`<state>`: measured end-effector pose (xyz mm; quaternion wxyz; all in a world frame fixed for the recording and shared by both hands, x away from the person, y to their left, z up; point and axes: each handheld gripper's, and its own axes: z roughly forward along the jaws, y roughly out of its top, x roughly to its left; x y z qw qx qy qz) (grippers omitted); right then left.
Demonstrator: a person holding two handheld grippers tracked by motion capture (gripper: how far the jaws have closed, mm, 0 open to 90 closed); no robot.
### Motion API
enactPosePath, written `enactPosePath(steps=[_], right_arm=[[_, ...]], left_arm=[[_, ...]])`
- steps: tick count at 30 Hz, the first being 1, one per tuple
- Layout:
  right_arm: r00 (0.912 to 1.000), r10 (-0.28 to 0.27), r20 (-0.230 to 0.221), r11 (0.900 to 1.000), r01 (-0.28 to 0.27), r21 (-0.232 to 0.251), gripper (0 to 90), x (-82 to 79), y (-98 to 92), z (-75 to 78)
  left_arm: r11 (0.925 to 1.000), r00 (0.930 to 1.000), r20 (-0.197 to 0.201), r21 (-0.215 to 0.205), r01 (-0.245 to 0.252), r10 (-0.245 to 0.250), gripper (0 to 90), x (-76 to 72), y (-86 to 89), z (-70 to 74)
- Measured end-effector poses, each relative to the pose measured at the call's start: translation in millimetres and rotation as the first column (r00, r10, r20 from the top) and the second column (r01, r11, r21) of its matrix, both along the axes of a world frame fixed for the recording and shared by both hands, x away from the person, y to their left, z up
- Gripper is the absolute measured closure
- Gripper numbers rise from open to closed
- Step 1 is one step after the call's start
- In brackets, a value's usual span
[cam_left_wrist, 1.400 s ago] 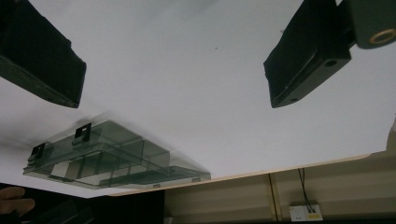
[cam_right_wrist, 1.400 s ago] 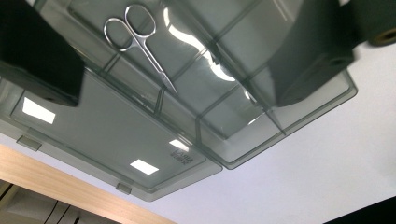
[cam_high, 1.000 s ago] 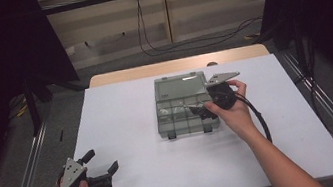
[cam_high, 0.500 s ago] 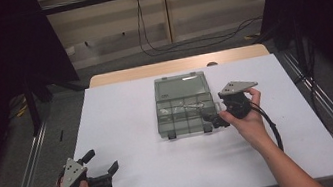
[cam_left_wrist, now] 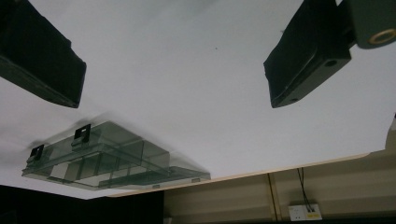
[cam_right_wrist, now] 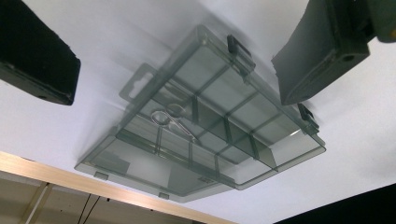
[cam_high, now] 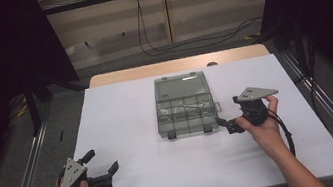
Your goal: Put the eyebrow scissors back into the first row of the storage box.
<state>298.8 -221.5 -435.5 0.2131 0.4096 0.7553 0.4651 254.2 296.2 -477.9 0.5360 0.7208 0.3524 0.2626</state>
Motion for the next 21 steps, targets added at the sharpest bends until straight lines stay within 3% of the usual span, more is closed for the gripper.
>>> enactPosePath(steps=[21], right_arm=[[0.9965, -0.083, 0.01, 0.996, 0.082, 0.024, 0.0, -34.5, -48.1, -9.8]], left_arm=[[1.0, 1.0, 0.001, 0.002, -0.004, 0.004, 4.7, -0.1, -0.2, -0.1]])
